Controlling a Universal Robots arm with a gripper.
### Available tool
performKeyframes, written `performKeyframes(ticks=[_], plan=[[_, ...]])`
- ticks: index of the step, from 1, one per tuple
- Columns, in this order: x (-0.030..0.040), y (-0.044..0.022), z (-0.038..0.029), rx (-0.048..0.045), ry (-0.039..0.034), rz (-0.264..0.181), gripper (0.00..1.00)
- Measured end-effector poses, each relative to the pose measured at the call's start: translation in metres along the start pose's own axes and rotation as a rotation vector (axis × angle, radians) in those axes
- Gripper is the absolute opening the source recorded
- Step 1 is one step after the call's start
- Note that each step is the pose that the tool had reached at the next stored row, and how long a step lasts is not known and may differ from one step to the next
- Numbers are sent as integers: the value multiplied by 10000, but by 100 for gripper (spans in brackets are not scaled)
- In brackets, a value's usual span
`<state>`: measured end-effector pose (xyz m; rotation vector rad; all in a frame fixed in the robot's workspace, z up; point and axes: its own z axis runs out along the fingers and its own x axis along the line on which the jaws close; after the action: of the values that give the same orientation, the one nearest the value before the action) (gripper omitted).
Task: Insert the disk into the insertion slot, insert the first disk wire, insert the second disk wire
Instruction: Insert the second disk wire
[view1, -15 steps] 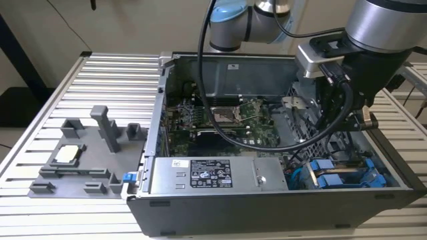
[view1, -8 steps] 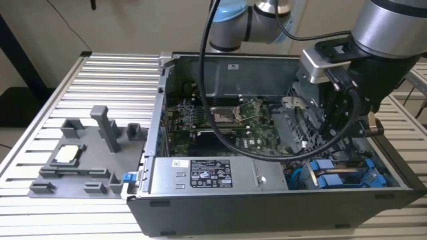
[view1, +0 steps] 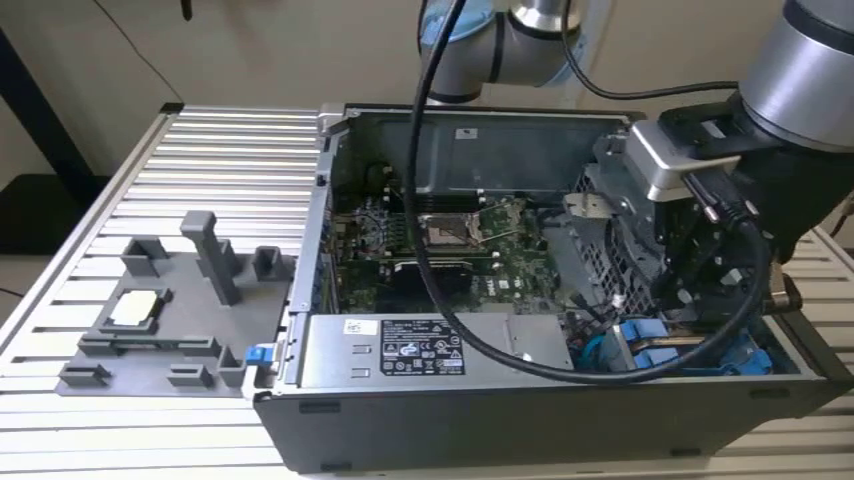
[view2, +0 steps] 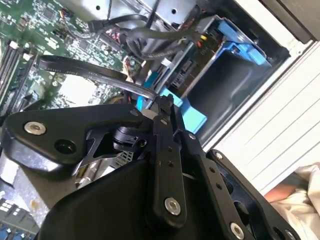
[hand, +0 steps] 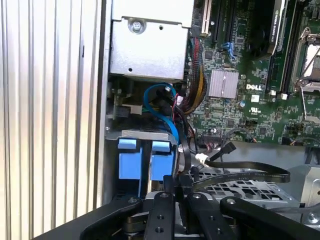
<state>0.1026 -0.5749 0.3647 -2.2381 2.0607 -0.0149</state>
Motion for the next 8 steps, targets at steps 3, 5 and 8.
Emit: performKeyframes(ticks=[3, 5, 8], plan=[[22, -39, 7, -106, -10, 12, 16], [27, -98, 12, -352, -30, 27, 16], [36, -198, 20, -713, -59, 51, 16]])
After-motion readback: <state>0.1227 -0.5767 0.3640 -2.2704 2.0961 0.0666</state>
